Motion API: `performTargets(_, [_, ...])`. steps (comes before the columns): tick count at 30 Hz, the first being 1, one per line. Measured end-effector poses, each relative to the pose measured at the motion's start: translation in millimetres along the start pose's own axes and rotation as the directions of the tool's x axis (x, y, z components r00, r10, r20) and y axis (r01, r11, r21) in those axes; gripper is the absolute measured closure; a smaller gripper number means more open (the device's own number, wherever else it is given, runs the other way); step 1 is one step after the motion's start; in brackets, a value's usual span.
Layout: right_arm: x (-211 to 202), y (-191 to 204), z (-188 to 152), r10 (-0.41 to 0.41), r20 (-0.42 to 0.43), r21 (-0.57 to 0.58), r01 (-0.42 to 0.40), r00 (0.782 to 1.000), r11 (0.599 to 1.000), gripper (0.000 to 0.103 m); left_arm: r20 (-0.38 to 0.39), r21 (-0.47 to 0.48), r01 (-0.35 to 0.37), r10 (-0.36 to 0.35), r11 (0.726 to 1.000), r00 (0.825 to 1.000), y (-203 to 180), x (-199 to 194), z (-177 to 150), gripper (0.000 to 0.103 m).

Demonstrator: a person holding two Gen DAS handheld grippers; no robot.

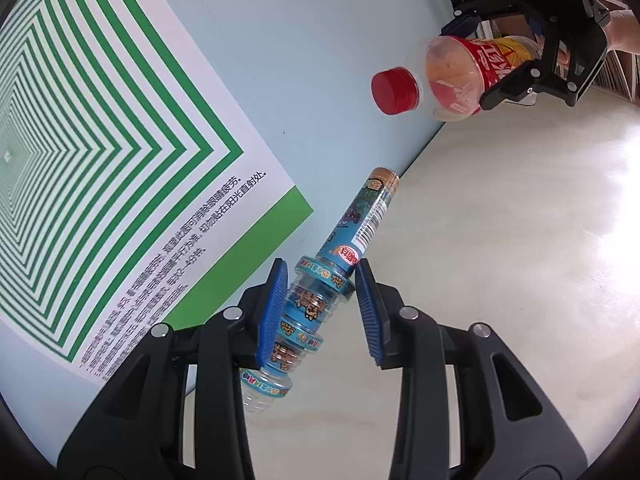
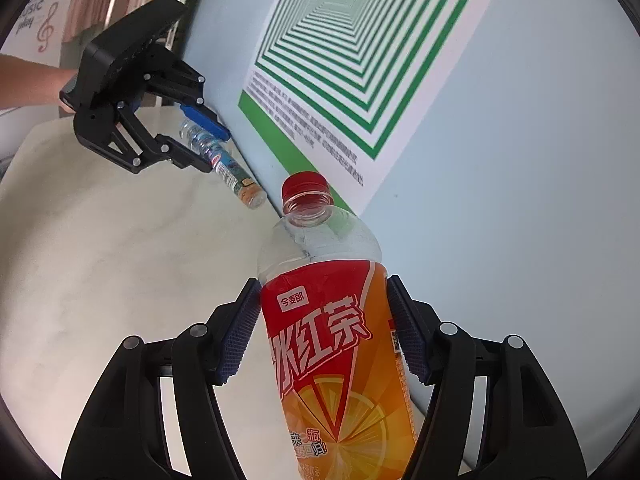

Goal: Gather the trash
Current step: 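Carry the tea bottle and stacked bottles with both grippers over the wastebasket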

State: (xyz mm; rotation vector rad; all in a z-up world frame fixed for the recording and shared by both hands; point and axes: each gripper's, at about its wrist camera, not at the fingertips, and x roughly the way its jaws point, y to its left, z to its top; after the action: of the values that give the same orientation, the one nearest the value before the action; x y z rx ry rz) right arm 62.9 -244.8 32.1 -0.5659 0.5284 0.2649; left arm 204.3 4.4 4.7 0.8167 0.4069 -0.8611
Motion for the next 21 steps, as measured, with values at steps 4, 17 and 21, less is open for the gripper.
performTargets(4, [-43.4, 10.0, 0.8, 0.018, 0.061, -0.048, -0.015, 0.998, 0.999, 0.039, -0.01, -0.056, -0.05, 0.05, 0.997, 0.999, 7.8, -57.1, -7.5, 0.07])
performTargets(17, [-120.5, 90.9, 33.0, 0.202, 0.229, -0.196, -0.158, 0.952, 0.968, 0.039, -0.163, -0.172, -0.286, 0.259, 0.943, 0.952, -21.8, -179.0, -70.7, 0.07])
performTargets(21, [-126.2, 122.6, 45.2, 0.269, 0.253, -0.259, -0.203, 0.929, 0.944, 0.039, -0.203, -0.216, -0.35, 0.309, 0.911, 0.929, -25.8, -213.8, -100.9, 0.07])
